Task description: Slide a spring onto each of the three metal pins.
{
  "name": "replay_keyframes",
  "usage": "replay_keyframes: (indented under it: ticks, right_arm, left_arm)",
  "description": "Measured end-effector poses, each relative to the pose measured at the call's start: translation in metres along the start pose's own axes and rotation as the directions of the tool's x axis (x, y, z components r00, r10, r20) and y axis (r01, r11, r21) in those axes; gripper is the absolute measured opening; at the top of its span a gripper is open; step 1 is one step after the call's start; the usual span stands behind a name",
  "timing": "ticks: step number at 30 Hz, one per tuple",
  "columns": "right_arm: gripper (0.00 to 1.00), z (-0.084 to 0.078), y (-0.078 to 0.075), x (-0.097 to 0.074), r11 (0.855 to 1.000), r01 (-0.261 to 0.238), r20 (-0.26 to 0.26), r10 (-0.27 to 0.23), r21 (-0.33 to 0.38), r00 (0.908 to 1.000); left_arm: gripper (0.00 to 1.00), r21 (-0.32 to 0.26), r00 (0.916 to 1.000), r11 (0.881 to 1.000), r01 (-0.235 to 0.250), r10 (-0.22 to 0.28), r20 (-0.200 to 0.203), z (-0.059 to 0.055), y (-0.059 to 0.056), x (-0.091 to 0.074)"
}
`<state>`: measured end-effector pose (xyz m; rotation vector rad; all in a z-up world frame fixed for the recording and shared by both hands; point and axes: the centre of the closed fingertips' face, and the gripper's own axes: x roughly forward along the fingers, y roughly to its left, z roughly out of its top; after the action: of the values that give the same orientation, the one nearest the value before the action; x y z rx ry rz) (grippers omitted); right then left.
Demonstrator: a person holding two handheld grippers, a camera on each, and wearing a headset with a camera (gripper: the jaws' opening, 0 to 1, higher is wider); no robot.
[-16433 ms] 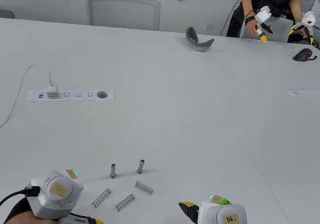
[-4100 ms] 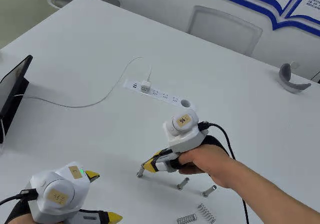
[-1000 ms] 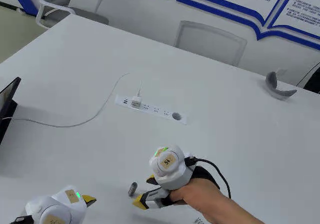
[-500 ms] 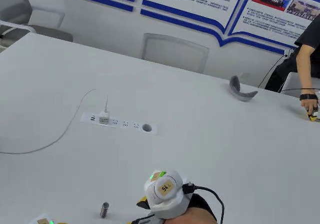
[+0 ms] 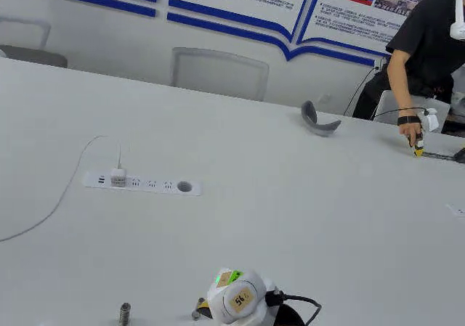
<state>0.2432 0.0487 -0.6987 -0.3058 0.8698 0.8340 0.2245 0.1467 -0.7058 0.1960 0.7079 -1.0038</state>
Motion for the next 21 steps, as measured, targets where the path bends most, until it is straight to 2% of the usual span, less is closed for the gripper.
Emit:
replay_keyframes:
  ticks: [8,13,21]
  right_arm:
    - [0.6,-0.012,-0.009,-0.017,0.998,0.047,0.047,-0.049,0.048,0.9976]
    - [0.61,-0.019,-0.014,-0.027,0.992,0.076,0.092,-0.085,0.101,0.9921]
    - [0.63,-0.034,-0.02,-0.039,0.986,0.1,0.111,-0.115,0.135,0.9871]
  left_arm:
    - [0.67,0.008,1.0,1.0,0.0,0.0,-0.007,0.003,-0.001,0.003]
    - [0.67,0.013,1.0,1.0,0.0,0.0,-0.007,0.005,-0.002,0.005]
    - [0.68,0.006,0.9999,1.0,-0.01,0.01,-0.001,0.006,-0.004,0.005]
